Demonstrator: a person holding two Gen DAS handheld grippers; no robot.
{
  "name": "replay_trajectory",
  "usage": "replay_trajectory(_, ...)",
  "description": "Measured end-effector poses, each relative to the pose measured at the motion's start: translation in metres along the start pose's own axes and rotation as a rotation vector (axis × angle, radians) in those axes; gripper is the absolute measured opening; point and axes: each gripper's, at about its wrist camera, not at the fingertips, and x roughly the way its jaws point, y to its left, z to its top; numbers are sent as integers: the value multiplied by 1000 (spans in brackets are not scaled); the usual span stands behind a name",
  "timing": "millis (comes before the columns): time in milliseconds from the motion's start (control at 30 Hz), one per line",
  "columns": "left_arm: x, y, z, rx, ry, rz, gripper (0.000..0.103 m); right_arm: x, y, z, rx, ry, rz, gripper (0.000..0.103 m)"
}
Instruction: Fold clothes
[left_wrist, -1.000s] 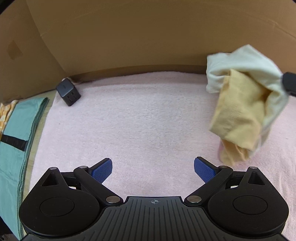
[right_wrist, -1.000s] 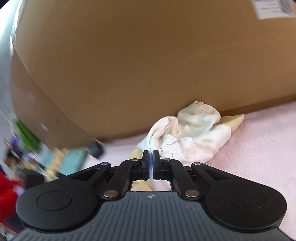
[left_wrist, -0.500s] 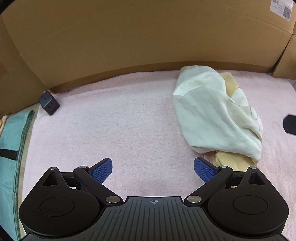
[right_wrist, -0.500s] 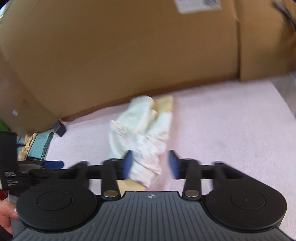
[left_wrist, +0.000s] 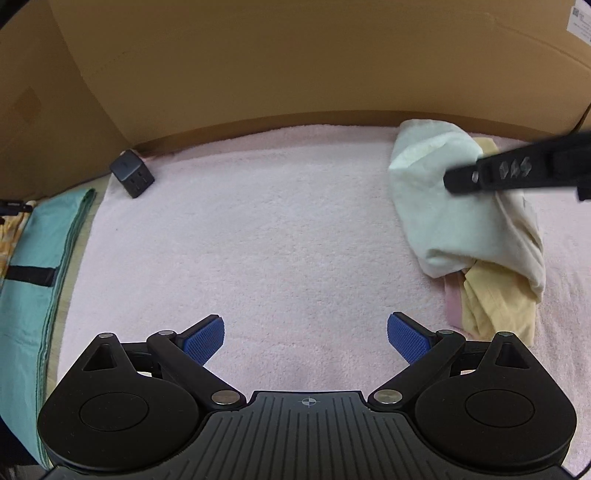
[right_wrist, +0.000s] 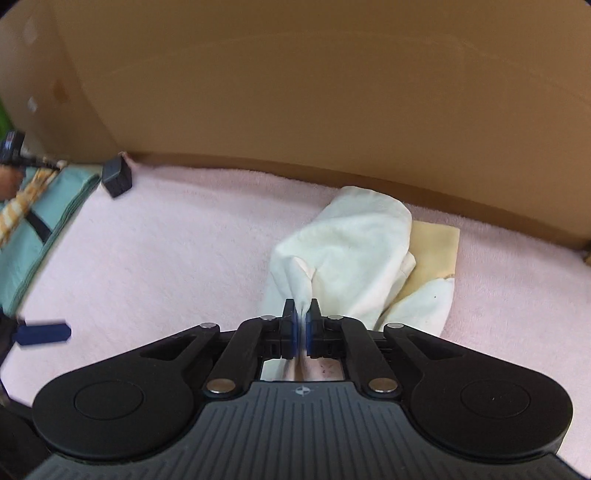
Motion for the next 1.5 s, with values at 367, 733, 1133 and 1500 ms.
replay_trajectory(367, -2, 14, 1, -38, -7, 6, 100, -95, -66, -7, 337, -231, 88, 12)
replay_trajectory(733, 6, -25, 5, 81, -3, -48, 100, -94, -80, -67, 162, -31, -257, 52)
replay_trajectory(1133, 6, -12, 1, 78, 3, -29, 100, -11, -28, -40, -90, 115, -103, 55)
replay_trajectory(1500, 34, -43, -7, 198, -41, -239, 78, -16, -51, -27, 83, 54, -95, 9)
